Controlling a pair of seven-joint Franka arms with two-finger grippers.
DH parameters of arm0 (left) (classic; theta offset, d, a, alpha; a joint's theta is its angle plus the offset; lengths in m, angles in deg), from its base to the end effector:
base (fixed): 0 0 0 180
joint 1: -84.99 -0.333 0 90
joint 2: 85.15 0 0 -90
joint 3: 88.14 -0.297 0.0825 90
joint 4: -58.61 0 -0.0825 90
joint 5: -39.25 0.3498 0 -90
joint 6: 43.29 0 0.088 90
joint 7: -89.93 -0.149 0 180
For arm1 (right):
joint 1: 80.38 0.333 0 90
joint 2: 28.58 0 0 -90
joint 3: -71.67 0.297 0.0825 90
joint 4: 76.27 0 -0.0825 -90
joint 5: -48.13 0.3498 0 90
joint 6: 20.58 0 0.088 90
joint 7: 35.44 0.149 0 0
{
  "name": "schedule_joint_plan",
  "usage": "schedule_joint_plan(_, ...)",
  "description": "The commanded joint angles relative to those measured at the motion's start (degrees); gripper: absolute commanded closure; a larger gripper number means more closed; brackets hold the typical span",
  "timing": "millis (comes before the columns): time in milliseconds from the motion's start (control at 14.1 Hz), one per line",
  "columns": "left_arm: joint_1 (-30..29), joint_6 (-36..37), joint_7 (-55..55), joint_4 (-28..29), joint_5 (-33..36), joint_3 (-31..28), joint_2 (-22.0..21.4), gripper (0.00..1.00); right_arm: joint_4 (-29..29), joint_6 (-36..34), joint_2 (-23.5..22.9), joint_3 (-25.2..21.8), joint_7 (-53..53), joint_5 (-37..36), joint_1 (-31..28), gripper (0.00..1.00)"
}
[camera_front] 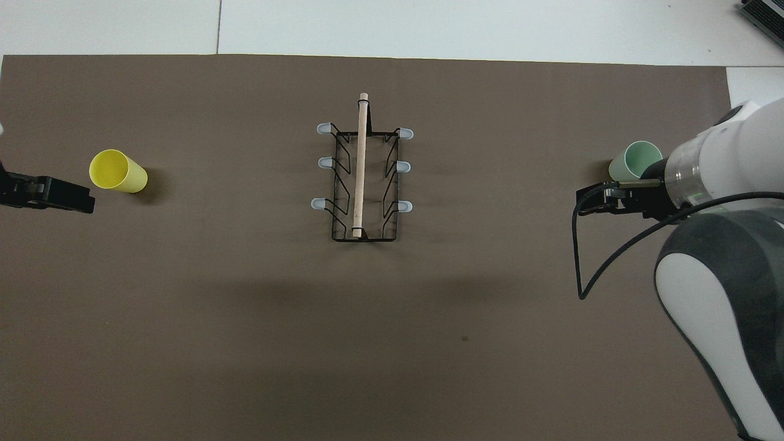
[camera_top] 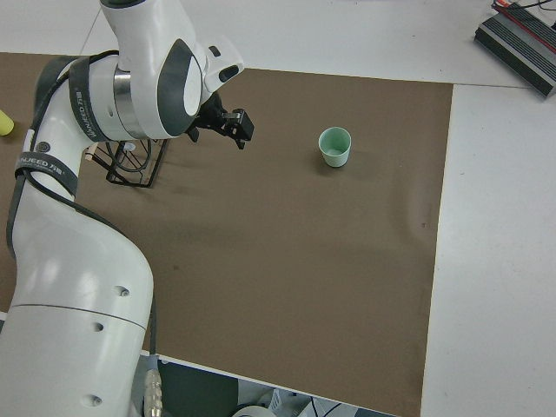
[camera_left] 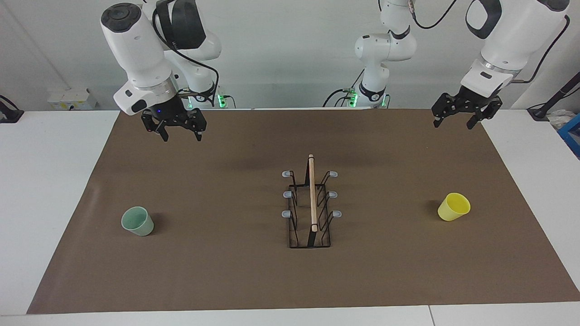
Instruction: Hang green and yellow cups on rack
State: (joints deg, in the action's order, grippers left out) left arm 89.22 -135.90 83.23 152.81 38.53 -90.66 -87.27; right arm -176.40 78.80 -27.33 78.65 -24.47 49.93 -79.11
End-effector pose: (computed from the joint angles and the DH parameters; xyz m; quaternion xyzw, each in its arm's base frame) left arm 0.5131 -0.0168 0.5544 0.9973 -0.0731 0.0049 0.0069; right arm 0.5176 0.0797 0.5110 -0.9995 0.0262 -0.0019 0.0147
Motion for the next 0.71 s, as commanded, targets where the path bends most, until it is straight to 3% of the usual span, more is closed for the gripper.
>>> schedule_joint_plan(0,-0.18,0.24,-0.24,-0.58,0.36,0.06,-0.52,0.0,0.82,0.37,-0.55,-0.12,0.9,0.57,0.05,0.0)
schedule_joint_plan(639,-0.1,1.47,-0.33,-2.44,0.28,0.15,-0.07,0.0,0.64,0.89,-0.46,-0.12,0.55,0.57,0.05,0.0)
